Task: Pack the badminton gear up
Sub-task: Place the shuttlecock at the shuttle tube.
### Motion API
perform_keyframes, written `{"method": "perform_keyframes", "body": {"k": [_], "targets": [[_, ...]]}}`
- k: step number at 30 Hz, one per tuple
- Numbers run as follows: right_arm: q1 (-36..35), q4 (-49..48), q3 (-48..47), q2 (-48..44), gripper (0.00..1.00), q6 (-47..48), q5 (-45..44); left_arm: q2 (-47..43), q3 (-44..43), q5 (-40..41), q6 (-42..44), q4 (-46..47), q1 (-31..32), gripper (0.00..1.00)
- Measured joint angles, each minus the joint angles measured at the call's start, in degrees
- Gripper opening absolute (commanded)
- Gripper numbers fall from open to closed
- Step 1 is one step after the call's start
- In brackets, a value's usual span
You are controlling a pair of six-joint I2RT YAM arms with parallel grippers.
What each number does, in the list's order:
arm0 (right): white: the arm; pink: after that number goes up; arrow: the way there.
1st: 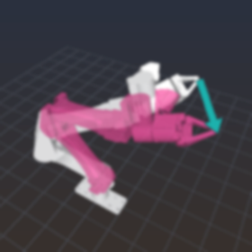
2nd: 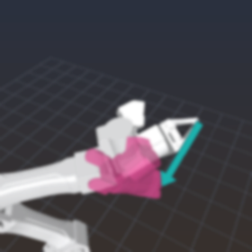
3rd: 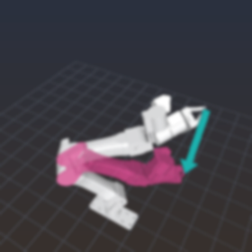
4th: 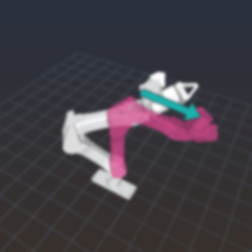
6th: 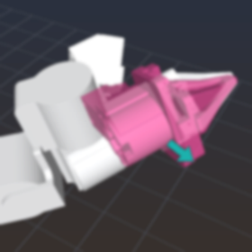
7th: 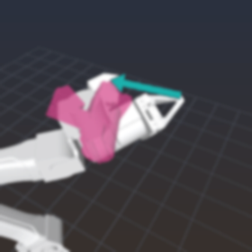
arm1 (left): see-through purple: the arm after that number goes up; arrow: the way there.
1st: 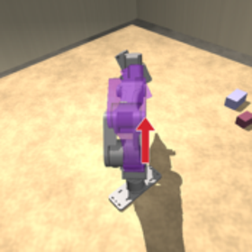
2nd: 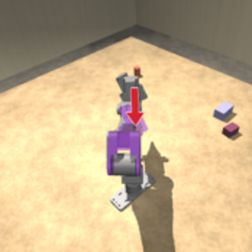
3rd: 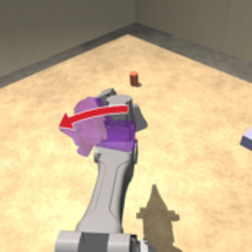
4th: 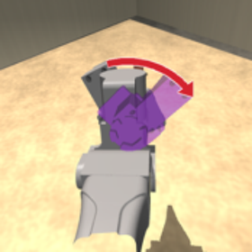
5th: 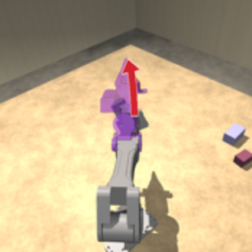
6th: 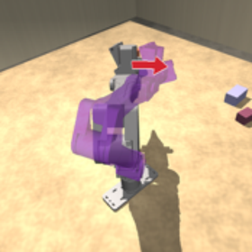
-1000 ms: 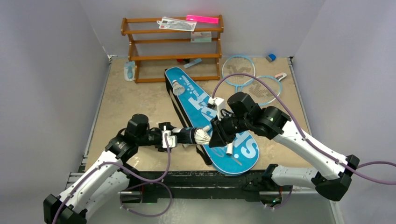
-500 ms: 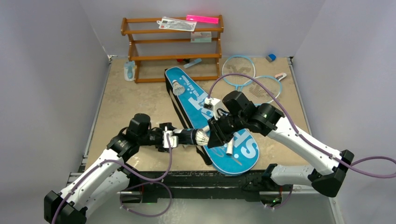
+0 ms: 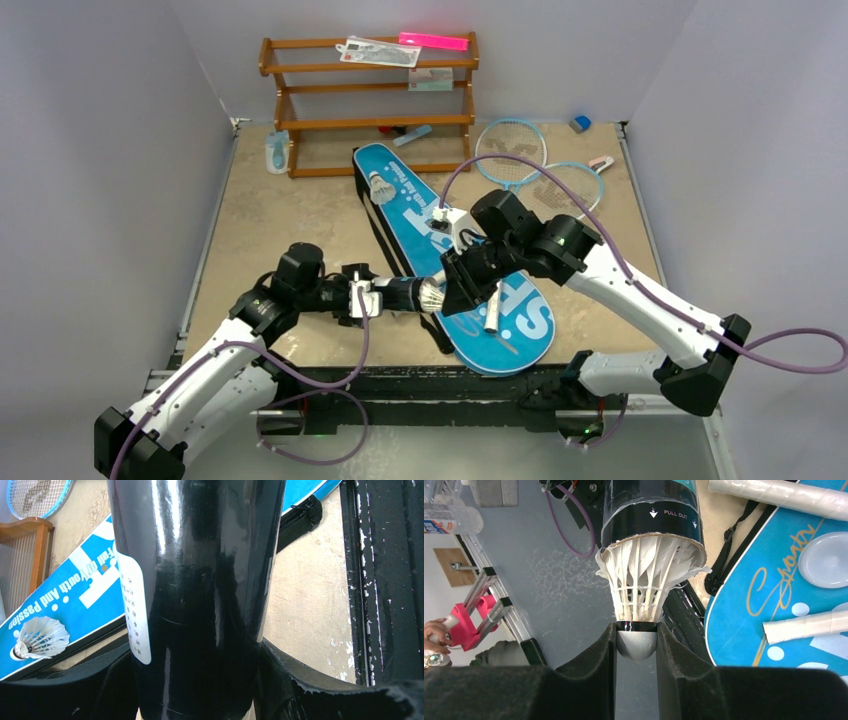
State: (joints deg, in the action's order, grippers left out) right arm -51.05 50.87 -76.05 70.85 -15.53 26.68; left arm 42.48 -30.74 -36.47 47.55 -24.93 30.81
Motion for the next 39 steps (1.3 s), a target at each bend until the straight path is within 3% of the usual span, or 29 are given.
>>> {"method": "perform_keyframes", "body": {"k": [39], "targets": [[-0.04,-4.96,-0.22,6.32,0.15,0.17,2.67,-0.02,0.0,-4.04,0.04,-0.85,0.39,0.11]]}}
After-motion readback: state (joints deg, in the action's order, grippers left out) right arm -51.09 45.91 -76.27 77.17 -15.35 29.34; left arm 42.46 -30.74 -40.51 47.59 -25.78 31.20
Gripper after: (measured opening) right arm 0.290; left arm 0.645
